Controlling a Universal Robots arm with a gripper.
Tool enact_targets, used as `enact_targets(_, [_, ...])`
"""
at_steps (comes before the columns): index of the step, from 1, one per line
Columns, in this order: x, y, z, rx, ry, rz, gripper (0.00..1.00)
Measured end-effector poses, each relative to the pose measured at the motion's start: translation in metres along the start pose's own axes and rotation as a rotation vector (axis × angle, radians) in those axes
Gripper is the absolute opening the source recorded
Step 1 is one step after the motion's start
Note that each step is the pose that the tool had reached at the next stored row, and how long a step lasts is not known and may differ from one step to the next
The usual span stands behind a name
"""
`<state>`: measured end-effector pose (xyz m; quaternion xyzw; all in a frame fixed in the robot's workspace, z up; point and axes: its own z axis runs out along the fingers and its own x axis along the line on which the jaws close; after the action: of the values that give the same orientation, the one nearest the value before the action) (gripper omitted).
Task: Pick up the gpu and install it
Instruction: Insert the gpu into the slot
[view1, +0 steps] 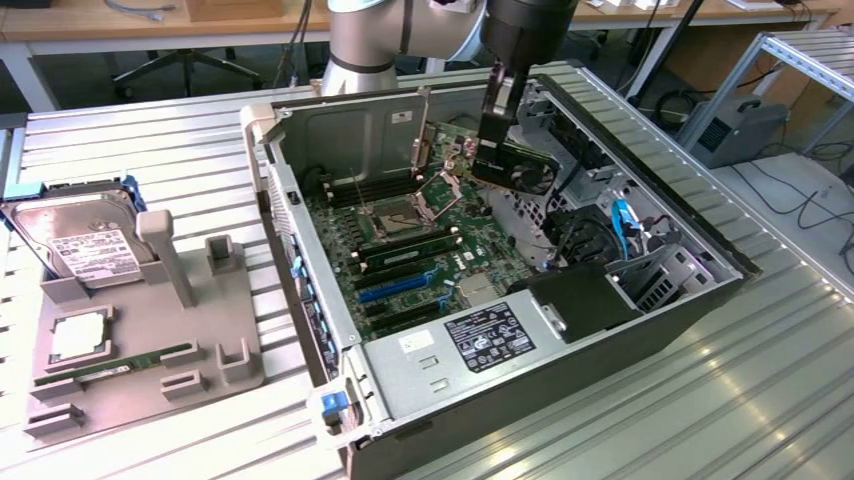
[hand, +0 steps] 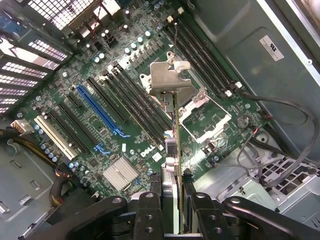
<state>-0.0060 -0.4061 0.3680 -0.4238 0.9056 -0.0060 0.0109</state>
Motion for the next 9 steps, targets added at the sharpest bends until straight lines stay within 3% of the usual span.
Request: enact_targets(9, [0.0000, 0.0000, 0.0002, 0.0005, 0.0005, -0.013, 0.27])
